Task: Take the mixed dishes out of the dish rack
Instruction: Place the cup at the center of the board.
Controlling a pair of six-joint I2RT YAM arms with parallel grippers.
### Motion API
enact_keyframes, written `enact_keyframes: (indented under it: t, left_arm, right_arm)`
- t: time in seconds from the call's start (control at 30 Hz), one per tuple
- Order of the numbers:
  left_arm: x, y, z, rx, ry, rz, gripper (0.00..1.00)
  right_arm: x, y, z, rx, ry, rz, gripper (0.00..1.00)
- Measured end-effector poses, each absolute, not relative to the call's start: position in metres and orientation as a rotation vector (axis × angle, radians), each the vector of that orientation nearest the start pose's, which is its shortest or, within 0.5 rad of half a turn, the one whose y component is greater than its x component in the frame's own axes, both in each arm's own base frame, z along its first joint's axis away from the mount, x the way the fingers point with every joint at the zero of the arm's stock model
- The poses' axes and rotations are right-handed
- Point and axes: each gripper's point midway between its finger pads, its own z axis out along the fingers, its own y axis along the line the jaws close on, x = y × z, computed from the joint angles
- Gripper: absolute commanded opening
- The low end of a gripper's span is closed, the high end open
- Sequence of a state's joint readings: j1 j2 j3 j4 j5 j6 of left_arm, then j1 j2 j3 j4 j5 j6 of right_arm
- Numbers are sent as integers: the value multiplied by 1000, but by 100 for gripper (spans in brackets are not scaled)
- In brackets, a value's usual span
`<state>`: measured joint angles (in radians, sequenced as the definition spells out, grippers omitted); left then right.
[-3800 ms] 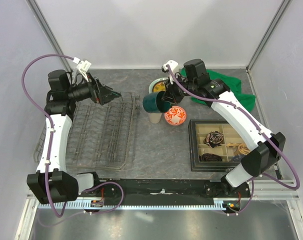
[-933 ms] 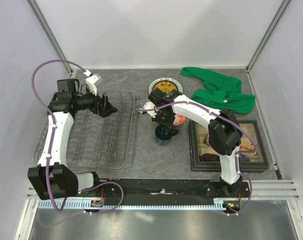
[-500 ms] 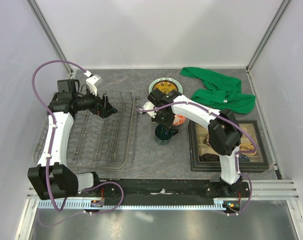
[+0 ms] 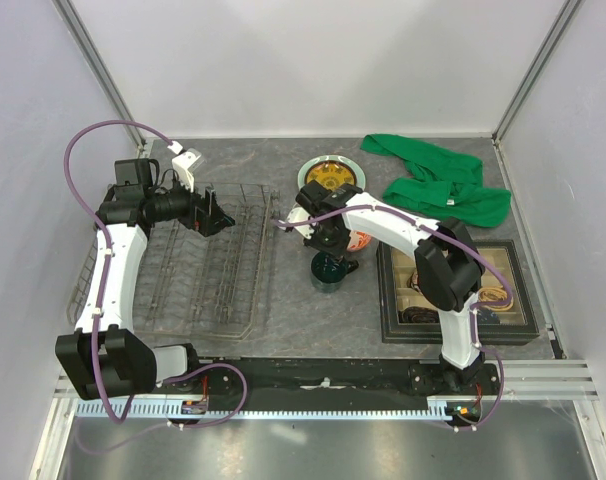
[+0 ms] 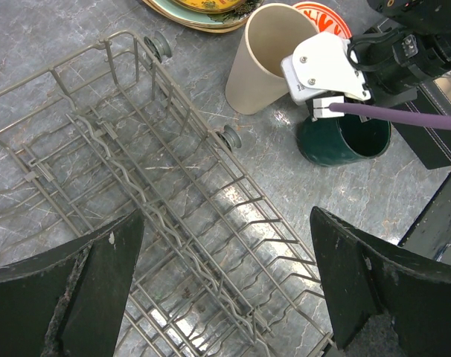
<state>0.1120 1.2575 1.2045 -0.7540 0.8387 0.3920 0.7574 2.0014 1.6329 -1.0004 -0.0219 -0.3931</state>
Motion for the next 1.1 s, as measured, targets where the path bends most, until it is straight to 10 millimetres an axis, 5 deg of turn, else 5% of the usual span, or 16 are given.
enact_keyframes:
  t: [0.83, 1.1]
  left_arm:
    - [309, -86, 234, 683, 2049, -701, 98]
    - [309, -86, 234, 683, 2049, -701, 98]
  right_arm:
    - [294, 262, 65, -1594, 2471, 91, 43]
    - [302, 270, 83, -1556, 2428, 103, 50]
